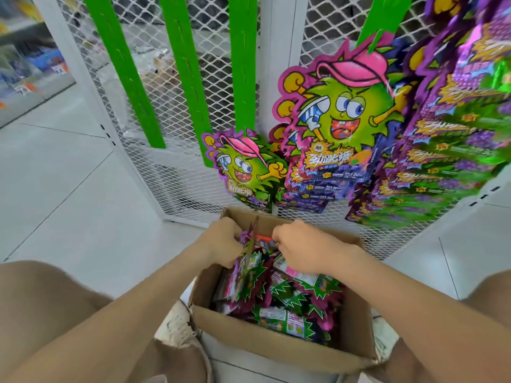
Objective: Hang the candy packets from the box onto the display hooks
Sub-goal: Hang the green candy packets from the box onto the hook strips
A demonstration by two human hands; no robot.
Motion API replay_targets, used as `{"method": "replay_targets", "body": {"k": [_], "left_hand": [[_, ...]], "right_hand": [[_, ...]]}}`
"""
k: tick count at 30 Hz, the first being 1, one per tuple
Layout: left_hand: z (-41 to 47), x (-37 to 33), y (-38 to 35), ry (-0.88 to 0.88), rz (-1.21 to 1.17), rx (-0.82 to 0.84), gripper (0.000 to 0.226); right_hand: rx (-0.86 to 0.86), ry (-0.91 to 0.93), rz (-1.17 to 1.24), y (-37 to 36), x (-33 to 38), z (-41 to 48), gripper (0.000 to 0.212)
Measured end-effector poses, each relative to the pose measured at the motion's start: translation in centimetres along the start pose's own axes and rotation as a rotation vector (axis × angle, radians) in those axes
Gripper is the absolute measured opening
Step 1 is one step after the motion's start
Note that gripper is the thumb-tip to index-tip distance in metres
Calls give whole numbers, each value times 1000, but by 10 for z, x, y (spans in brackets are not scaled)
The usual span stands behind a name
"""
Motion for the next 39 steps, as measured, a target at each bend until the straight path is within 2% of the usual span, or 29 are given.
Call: {"method": "replay_targets", "body": {"k": [3,4,5,6,7,9,10,11,12,13,14,16,18,19,21,22,23,25,27,28,30,32,33,36,39], "left_hand": [[-25,-25,23,80,-442,-11,15],[-33,-34,30,79,-537,-12,12],[-39,-41,34,71,-625,-8,14],[-45,-46,39,73,-715,-6,22],[-49,-51,44,81,-798,-20,30],[-50,-55,53,76,-858,-98,31],[-49,-53,58,69,-829,-164,31],[-46,-50,62,59,-780,-247,30],[-46,-48,67,35,-716,-332,27],[-45,-48,70,-3,-649,-365,24],[-44,-49,70,-54,-578,-349,24],[-52,-61,63,-168,-515,-222,32],[-65,-79,53,-255,-620,-10,39],[-66,-81,49,-283,-678,61,40],[-56,-73,46,-234,-798,58,56],[-45,-61,47,-139,-874,-7,65],[-40,-53,48,-41,-949,-60,63],[-32,-43,50,63,-1002,-50,47],[-27,-39,48,80,-1007,18,48],[-25,-34,48,71,-984,32,62],[-27,-31,49,42,-937,48,88],[-25,-26,51,5,-903,38,101],[-30,-30,54,-16,-879,48,96],[-31,-37,65,-144,-708,-16,52],[-26,-48,84,-253,-513,-242,36]], "right_hand": [[6,2,219,8,11,-8,82],[5,2,281,11,16,-12,96],[-15,-1,316,10,20,-13,100],[-42,-2,340,10,23,-14,93],[-79,0,375,11,20,-13,75],[-156,-53,428,20,9,-13,22],[-177,-112,462,28,4,-17,8],[-212,-174,523,37,-3,-22,14],[-246,-224,614,43,-9,-25,12],[-285,-259,698,48,-13,-30,9],[-321,-277,780,52,-13,-34,22],[-357,-225,1049,61,0,-42,30],[-261,-120,1319,66,20,-49,38],[-208,-72,1352,70,28,-52,43],[-194,-22,1250,73,29,-52,49],[-272,-19,1141,73,23,-48,44],[-412,-43,1006,76,16,-45,34],[-740,-114,723,84,-1,-42,13],[-940,-145,593,92,-12,-43,13],[-967,-141,575,94,-15,-41,19],[-902,-110,560,93,-15,-37,28],[-789,-91,566,87,-9,-32,29],[-765,-83,578,85,-8,-30,28],[-753,-68,691,86,-7,-27,12],[-700,-62,716,90,-6,-22,4]]}}
Point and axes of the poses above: each hand's wrist, its own z-axis towards the middle knuckle, its own y-axis out of the back of the hand, x = y × z, the point moved 5 cm from there along z, towards the middle knuckle, and after that the axes turned 8 degrees about -x, right-handed, at the moved point
